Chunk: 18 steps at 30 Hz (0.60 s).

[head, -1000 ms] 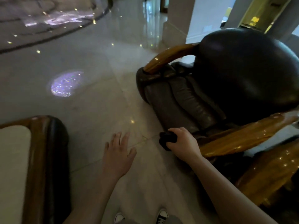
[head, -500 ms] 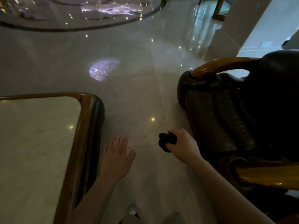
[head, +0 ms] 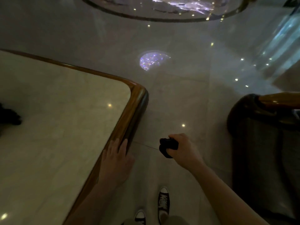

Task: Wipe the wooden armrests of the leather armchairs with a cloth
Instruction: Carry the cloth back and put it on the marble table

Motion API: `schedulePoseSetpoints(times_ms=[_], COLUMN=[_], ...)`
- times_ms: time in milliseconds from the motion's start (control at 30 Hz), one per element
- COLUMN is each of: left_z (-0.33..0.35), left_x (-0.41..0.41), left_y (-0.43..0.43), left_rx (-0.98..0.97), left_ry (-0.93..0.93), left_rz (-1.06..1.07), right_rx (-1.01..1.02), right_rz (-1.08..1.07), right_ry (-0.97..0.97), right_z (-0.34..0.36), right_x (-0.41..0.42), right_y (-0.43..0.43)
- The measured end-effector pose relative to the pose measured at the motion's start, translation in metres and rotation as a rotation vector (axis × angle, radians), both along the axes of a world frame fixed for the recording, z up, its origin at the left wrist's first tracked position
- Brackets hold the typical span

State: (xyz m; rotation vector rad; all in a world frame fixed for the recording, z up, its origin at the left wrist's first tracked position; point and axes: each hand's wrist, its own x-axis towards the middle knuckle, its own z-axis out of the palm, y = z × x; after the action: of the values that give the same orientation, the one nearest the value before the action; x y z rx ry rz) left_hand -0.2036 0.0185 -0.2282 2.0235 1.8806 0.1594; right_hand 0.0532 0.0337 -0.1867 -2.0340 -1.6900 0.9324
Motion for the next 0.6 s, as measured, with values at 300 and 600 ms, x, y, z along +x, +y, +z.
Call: schedulePoseSetpoints(times_ms=[300, 600], left_z=[-0.016, -0.043], left_x=[-0.018, -0.065], left_y=[0.031, 0.049], left_rx=[-0.049, -0.068], left_ry=[0.059, 0.032], left_rz=[0.319, 0.516], right_rx=[-0.020, -0.052], right_rz=[0.423, 0.703], right_ry=[0.061, -0.044], right_z=[-0.018, -0.050], right_x=[-0.048, -0.119], right_y=[0.112, 0.176])
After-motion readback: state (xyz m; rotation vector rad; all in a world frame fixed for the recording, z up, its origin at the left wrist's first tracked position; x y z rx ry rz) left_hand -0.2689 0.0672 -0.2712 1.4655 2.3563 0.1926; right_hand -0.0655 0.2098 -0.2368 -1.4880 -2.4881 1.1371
